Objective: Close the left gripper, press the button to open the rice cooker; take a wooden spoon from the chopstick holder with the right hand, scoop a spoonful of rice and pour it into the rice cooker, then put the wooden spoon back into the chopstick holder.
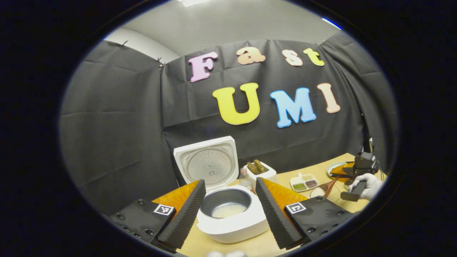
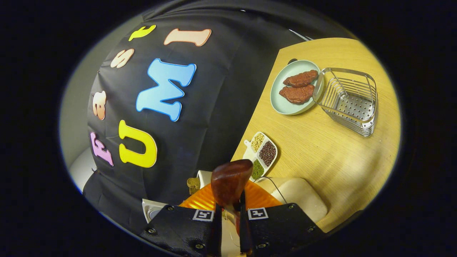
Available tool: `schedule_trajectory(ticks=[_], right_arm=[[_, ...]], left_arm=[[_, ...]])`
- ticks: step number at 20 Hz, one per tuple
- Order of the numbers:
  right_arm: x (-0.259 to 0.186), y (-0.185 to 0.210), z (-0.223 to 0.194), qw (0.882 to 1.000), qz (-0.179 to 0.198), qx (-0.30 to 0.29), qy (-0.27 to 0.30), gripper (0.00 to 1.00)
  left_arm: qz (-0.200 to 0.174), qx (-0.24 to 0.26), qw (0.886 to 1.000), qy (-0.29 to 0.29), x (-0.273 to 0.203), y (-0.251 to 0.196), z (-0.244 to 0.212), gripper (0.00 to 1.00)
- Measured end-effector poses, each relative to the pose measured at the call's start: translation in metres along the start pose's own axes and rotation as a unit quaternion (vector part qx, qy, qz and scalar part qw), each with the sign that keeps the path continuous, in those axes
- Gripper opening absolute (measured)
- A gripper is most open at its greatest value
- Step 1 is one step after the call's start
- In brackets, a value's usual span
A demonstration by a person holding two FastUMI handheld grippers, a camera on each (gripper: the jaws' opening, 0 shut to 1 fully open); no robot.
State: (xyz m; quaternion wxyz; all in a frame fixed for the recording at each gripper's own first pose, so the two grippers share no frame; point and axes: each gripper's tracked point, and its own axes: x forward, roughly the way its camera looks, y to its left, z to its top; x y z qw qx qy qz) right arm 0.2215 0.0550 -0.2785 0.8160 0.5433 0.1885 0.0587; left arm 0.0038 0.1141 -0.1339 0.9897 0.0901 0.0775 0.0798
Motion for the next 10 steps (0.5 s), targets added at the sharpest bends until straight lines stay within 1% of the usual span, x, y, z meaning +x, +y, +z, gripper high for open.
schedule_trajectory(ticks=[1,2,5,6,8,9,10], right_arm=[[-0.001,0.004,0.000,1.000,0.002,-0.001,0.000,0.20],[-0.002,0.006,0.000,1.000,0.000,-0.006,0.000,0.20],[-0.005,0.024,0.001,1.000,0.007,-0.011,-0.003,0.20],[-0.005,0.034,0.003,1.000,0.014,-0.005,-0.004,0.20],[-0.007,0.057,0.004,1.000,0.027,-0.004,-0.008,0.20],[-0.006,0.068,0.003,0.999,0.031,-0.006,-0.007,0.20],[-0.005,0.080,-0.001,0.999,0.035,-0.007,-0.003,0.16]], left_arm=[[0.000,-0.001,1.000,0.001,0.000,0.000,0.000,0.98],[0.001,-0.004,1.000,0.000,0.000,0.001,-0.002,1.00],[0.003,-0.008,1.000,0.000,-0.001,0.004,-0.006,1.00],[0.002,-0.010,1.000,0.000,-0.002,0.003,-0.008,0.98],[0.002,-0.013,1.000,-0.004,-0.006,0.006,-0.006,0.98],[0.003,-0.014,1.000,-0.007,-0.009,0.007,-0.006,0.95],[0.001,-0.015,1.000,-0.010,-0.011,0.008,-0.005,0.95]])
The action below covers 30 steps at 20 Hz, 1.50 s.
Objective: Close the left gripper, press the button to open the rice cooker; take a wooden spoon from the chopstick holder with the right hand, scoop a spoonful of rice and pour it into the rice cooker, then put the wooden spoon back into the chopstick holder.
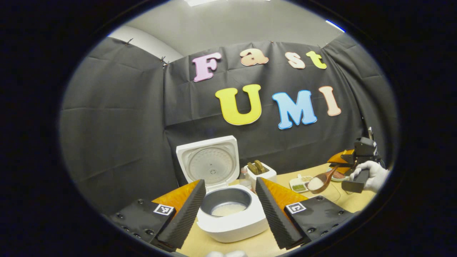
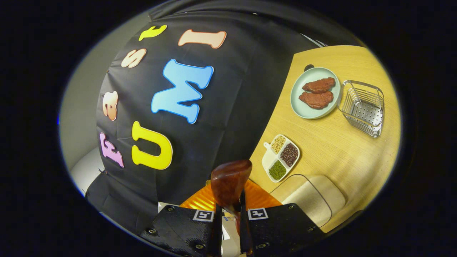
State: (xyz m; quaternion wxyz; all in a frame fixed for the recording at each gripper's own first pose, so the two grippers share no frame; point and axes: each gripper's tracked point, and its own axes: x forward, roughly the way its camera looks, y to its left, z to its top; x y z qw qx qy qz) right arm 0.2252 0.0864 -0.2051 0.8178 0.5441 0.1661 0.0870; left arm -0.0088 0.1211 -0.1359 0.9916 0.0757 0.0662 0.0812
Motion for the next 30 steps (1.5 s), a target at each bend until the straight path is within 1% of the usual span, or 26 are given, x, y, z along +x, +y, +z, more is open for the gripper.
schedule_trajectory(ticks=[1,2,4,7,8,9,10,11,13,14,19,21,23,26,27,28,30], right_arm=[[0.000,0.013,-0.004,1.000,0.004,-0.001,0.003,0.20],[0.003,0.026,-0.010,1.000,0.010,-0.001,0.007,0.20],[0.009,0.052,-0.024,1.000,0.018,0.002,0.014,0.20],[0.019,0.094,-0.059,0.999,0.038,0.003,0.034,0.20],[0.023,0.106,-0.072,0.998,0.043,0.003,0.042,0.20],[0.028,0.118,-0.089,0.997,0.049,0.004,0.052,0.20],[0.033,0.127,-0.105,0.997,0.053,0.005,0.064,0.20],[0.033,0.139,-0.123,0.995,0.057,0.006,0.075,0.20],[0.050,0.151,-0.161,0.993,0.062,0.007,0.101,0.20],[0.055,0.156,-0.179,0.992,0.065,0.007,0.112,0.20],[0.081,0.163,-0.262,0.985,0.055,-0.004,0.164,0.20],[0.087,0.160,-0.282,0.983,0.051,-0.017,0.176,0.20],[0.089,0.157,-0.292,0.983,0.047,-0.034,0.176,0.20],[0.095,0.153,-0.290,0.984,0.045,-0.077,0.156,0.20],[0.096,0.151,-0.288,0.983,0.043,-0.096,0.151,0.19],[0.098,0.148,-0.287,0.982,0.038,-0.116,0.145,0.19],[0.102,0.142,-0.286,0.976,0.034,-0.170,0.131,0.19]], left_arm=[[0.001,0.000,1.000,-0.003,-0.002,0.002,0.000,0.98],[0.004,0.002,1.000,-0.007,-0.004,0.005,0.000,1.00],[0.012,0.001,1.000,-0.014,-0.009,0.012,0.000,1.00],[0.015,-0.011,1.000,-0.020,-0.012,0.019,0.000,0.98],[0.015,-0.014,1.000,-0.020,-0.013,0.021,-0.002,1.00],[0.015,-0.017,1.000,-0.020,-0.015,0.024,-0.002,0.98],[0.016,-0.018,1.000,-0.018,-0.016,0.027,-0.003,1.00],[0.019,-0.020,0.999,-0.016,-0.017,0.030,-0.006,1.00],[0.026,-0.026,0.999,-0.015,-0.018,0.038,-0.006,1.00],[0.029,-0.029,0.999,-0.014,-0.022,0.040,-0.007,0.98],[0.051,-0.035,0.998,-0.007,-0.025,0.059,-0.013,0.95],[0.061,-0.038,0.997,-0.003,-0.026,0.069,-0.019,0.98],[0.070,-0.039,0.997,0.001,-0.027,0.077,-0.024,1.00],[0.080,-0.043,0.996,0.011,-0.028,0.082,-0.035,0.98],[0.082,-0.044,0.996,0.014,-0.027,0.085,-0.037,0.98],[0.084,-0.045,0.995,0.017,-0.027,0.087,-0.039,1.00],[0.090,-0.046,0.995,0.022,-0.028,0.089,-0.044,1.00]])
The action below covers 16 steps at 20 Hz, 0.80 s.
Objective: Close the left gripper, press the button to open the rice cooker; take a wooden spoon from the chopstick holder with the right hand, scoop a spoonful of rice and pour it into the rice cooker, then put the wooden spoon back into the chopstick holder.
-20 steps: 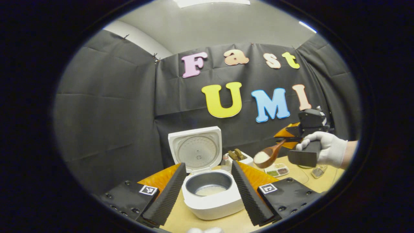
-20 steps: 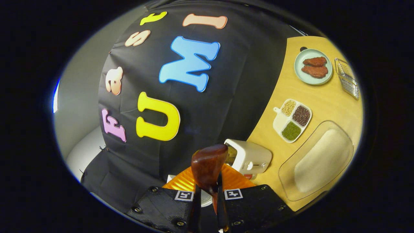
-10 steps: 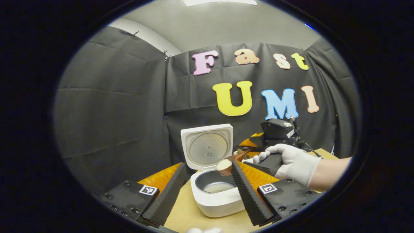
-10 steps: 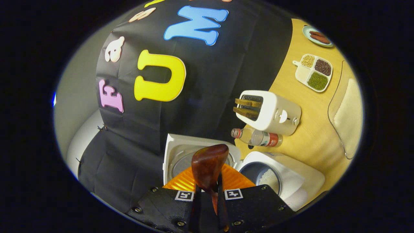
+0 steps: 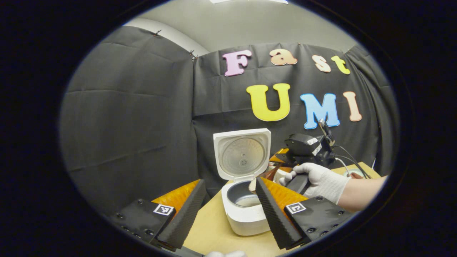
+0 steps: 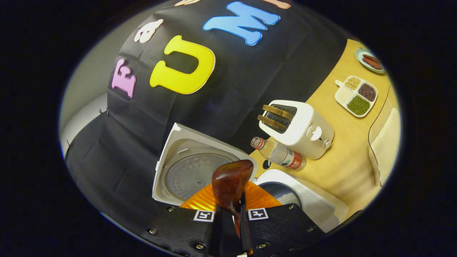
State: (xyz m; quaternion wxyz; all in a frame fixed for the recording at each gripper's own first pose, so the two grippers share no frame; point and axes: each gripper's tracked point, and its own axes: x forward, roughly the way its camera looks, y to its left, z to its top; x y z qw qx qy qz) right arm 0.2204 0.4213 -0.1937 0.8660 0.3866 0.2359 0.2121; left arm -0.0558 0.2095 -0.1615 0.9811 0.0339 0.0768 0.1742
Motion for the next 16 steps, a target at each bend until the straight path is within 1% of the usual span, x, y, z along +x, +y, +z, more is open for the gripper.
schedule_trajectory(ticks=[3,5,6,7,8,9,10,11,14,15,16], right_arm=[[0.003,-0.007,-0.010,0.996,-0.019,-0.085,-0.004,0.20],[0.002,-0.011,-0.014,0.989,-0.031,-0.144,-0.009,0.19],[0.001,-0.009,-0.018,0.986,-0.030,-0.166,-0.012,0.20],[0.000,-0.005,-0.021,0.981,-0.026,-0.192,-0.018,0.19],[0.000,-0.002,-0.024,0.975,-0.024,-0.218,-0.019,0.19],[0.002,0.001,-0.027,0.969,-0.019,-0.247,-0.022,0.19],[0.001,0.002,-0.029,0.961,-0.017,-0.274,-0.024,0.19],[0.000,0.005,-0.030,0.955,-0.012,-0.296,-0.028,0.19],[-0.001,0.018,-0.033,0.932,0.006,-0.359,-0.049,0.19],[-0.004,0.023,-0.035,0.920,0.008,-0.389,-0.054,0.19],[-0.004,0.031,-0.035,0.907,0.016,-0.417,-0.060,0.19]], left_arm=[[0.008,0.001,1.000,0.007,0.002,0.004,-0.006,1.00],[0.010,0.001,1.000,0.011,0.000,0.005,-0.010,1.00],[0.007,-0.004,1.000,0.016,0.000,0.002,-0.011,1.00],[0.010,-0.006,1.000,0.023,0.000,0.002,-0.014,0.98],[0.011,-0.007,1.000,0.026,0.001,0.002,-0.015,1.00],[0.014,-0.004,1.000,0.027,-0.001,0.003,-0.016,0.98],[0.018,-0.001,1.000,0.025,-0.002,0.005,-0.013,1.00],[0.022,0.002,1.000,0.020,-0.004,0.007,-0.010,0.96],[0.022,0.006,1.000,0.019,-0.009,0.004,-0.010,0.98],[0.022,0.006,1.000,0.019,-0.010,0.003,-0.011,0.98],[0.021,0.007,1.000,0.020,-0.010,0.002,-0.012,1.00]])
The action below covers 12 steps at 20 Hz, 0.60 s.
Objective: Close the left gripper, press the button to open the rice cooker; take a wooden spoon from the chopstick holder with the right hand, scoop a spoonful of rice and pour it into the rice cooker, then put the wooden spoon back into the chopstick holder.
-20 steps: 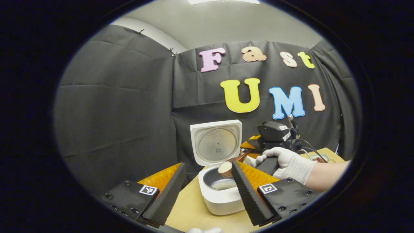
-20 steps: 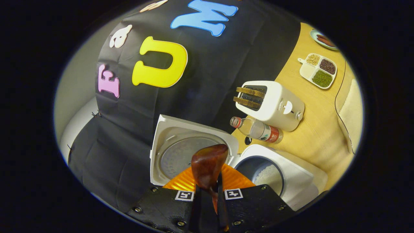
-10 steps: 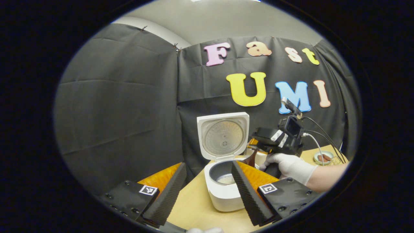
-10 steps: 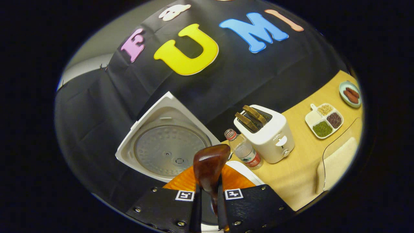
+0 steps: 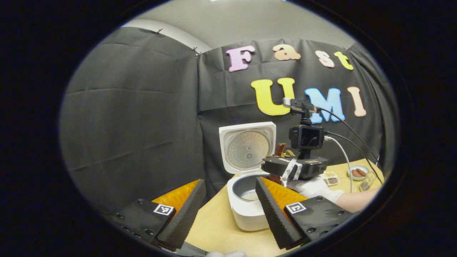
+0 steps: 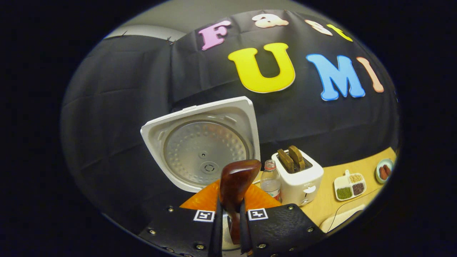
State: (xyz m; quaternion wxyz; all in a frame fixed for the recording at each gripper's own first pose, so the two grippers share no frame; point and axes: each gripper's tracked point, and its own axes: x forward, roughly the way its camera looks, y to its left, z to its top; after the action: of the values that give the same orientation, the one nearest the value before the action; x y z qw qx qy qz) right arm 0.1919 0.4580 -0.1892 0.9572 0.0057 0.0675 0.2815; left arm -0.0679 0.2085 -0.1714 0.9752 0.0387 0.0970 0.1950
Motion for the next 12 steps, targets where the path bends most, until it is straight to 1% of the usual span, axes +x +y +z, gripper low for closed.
schedule_trajectory(ticks=[2,3,4,5,6,7,8,9,12], right_arm=[[-0.003,0.015,0.006,0.998,0.016,-0.068,-0.007,0.19],[-0.002,0.024,0.006,0.994,0.029,-0.105,-0.014,0.19],[-0.003,0.032,0.007,0.989,0.038,-0.144,-0.022,0.19],[-0.003,0.040,0.009,0.983,0.049,-0.172,-0.029,0.19],[-0.005,0.047,0.009,0.977,0.056,-0.202,-0.033,0.19],[-0.007,0.054,0.009,0.972,0.061,-0.225,-0.036,0.19],[-0.009,0.058,0.009,0.966,0.066,-0.247,-0.038,0.19],[-0.012,0.060,0.007,0.963,0.069,-0.259,-0.036,0.19],[-0.008,0.059,0.001,0.966,0.071,-0.246,-0.021,0.20]], left_arm=[[-0.001,-0.002,1.000,0.002,-0.001,-0.002,0.000,1.00],[-0.002,-0.002,1.000,0.001,-0.001,-0.002,-0.001,1.00],[-0.002,-0.003,1.000,0.000,-0.002,-0.003,-0.001,1.00],[-0.003,-0.003,1.000,0.000,-0.002,-0.004,0.000,0.98],[-0.003,-0.003,1.000,0.000,-0.002,-0.004,0.000,0.98],[-0.003,-0.003,1.000,-0.002,-0.002,-0.003,0.002,1.00],[-0.003,-0.003,1.000,-0.003,-0.002,-0.003,0.002,0.99],[-0.002,-0.003,1.000,-0.004,-0.003,-0.001,0.003,0.98],[-0.001,-0.005,1.000,-0.004,-0.002,0.000,0.004,1.00]])
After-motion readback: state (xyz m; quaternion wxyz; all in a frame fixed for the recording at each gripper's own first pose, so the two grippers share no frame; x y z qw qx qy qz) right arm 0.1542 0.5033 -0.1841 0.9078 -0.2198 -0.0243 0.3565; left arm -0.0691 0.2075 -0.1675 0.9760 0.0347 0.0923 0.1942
